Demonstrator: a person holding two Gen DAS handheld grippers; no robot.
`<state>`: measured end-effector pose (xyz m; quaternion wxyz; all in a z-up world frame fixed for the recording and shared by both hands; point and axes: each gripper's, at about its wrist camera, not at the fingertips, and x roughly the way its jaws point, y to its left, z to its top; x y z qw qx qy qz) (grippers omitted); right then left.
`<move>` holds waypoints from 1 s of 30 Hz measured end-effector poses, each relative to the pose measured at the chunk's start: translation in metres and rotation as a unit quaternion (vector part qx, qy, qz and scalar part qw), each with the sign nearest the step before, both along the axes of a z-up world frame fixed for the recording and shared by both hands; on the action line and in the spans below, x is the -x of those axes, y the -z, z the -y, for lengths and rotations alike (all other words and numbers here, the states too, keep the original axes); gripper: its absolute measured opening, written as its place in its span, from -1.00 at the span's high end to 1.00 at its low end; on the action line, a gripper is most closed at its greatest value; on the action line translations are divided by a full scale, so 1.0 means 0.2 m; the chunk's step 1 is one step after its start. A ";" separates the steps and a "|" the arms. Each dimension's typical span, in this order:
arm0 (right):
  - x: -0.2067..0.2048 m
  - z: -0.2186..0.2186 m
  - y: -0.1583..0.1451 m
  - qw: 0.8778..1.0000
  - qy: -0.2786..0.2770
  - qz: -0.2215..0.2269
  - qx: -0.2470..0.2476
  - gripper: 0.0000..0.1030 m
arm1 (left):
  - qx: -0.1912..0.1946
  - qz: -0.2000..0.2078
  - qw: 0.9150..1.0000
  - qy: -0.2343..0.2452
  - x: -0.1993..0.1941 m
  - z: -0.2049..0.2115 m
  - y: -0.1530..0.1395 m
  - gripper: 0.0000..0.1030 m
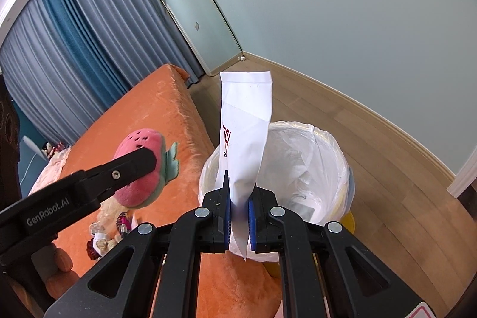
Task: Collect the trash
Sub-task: 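Carry sponge and packet over the white bin and open both tools, then move both open tools back over the remaining items on the bed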
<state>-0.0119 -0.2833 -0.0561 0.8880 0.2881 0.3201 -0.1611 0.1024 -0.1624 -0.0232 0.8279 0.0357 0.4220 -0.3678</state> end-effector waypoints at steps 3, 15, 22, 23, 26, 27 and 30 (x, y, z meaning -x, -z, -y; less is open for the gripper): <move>-0.04 0.02 0.02 1.000 0.000 -0.005 -0.002 0.83 | 0.004 -0.012 1.000 0.002 -0.04 0.03 0.04 0.02; -0.18 0.03 0.09 0.999 0.005 -0.032 0.010 0.51 | 0.010 -0.010 0.999 -0.031 -0.14 0.03 0.09 -0.45; -0.23 -0.06 0.04 0.998 -0.007 -0.049 0.047 0.26 | 0.001 0.011 0.998 -0.062 -0.14 -0.09 0.06 -0.46; -0.24 -0.08 0.03 0.997 -0.010 -0.053 0.055 0.23 | -0.001 0.015 0.998 -0.069 -0.14 -0.12 0.05 -0.46; -0.24 -0.15 -0.02 0.995 -0.021 -0.060 0.075 0.13 | -0.003 0.024 0.996 -0.085 -0.13 -0.20 0.02 -0.46; -0.24 -0.17 -0.03 0.995 -0.026 -0.061 0.080 0.12 | -0.006 0.029 0.995 -0.093 -0.13 -0.23 0.01 -0.46; -0.25 -0.24 -0.08 0.993 -0.042 -0.063 0.088 0.06 | -0.006 0.035 0.993 -0.108 -0.12 -0.31 -0.01 -0.46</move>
